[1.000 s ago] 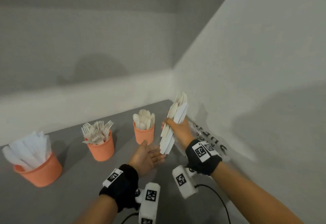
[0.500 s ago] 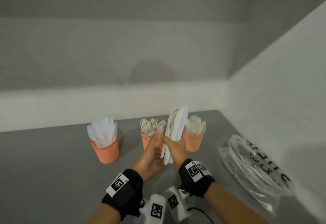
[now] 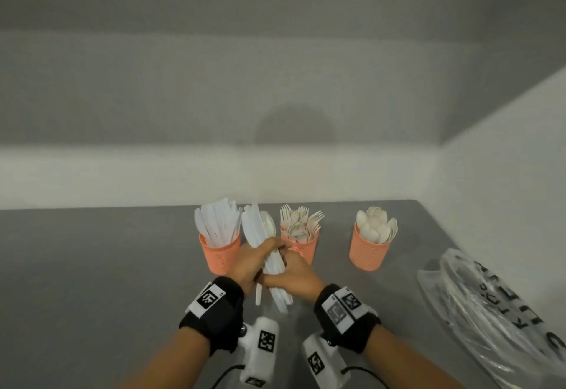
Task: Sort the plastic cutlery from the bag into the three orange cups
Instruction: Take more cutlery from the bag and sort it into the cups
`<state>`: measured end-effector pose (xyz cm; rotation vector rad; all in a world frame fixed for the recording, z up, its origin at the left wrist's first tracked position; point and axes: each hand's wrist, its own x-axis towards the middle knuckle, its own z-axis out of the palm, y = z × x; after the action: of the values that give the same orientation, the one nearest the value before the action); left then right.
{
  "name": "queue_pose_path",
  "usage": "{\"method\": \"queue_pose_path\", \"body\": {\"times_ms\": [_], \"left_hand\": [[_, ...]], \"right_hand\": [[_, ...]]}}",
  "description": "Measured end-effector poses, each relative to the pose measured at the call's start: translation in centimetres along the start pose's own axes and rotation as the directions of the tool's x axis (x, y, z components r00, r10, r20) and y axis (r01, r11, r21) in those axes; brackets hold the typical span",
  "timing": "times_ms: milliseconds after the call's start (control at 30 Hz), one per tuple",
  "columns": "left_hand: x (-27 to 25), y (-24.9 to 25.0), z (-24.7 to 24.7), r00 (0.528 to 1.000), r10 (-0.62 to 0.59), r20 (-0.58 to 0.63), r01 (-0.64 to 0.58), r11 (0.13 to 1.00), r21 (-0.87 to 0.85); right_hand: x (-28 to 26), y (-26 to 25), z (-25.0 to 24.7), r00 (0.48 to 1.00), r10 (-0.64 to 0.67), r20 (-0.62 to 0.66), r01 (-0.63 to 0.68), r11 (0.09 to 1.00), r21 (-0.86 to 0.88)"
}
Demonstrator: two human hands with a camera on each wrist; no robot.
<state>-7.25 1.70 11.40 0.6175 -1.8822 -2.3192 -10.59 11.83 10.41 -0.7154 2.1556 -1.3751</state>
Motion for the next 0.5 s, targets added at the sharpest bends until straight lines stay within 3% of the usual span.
{"method": "queue_pose_path", "body": {"times_ms": [133, 300, 400, 500], "left_hand": [[0.2, 0.8, -0.2, 0.994, 0.025, 0.111, -0.017, 0.997, -0.071], [0.4, 1.8, -0.1, 0.985, 0.040, 0.166, -0.035, 0.999, -0.036], [0.7, 2.1, -0.7, 0.978, 0.041, 0.206, -0.043, 0.999, 0.006], [0.9, 2.3, -0.7, 0.985, 0.055, 0.161, -0.054, 0.998, -0.011]], "right_hand": [[0.0, -1.2, -1.0, 0.964, 0.039, 0.262, -0.117, 0.950, 0.289], [0.3, -0.8, -0.6, 0.923, 0.091, 0.374, -0.308, 0.756, 0.578], [0.6, -0.5, -0.1, 0.924, 0.128, 0.359, -0.331, 0.737, 0.589], [1.3, -0.7, 0.4, 0.973, 0.164, 0.164, -0.224, 0.847, 0.482]]}}
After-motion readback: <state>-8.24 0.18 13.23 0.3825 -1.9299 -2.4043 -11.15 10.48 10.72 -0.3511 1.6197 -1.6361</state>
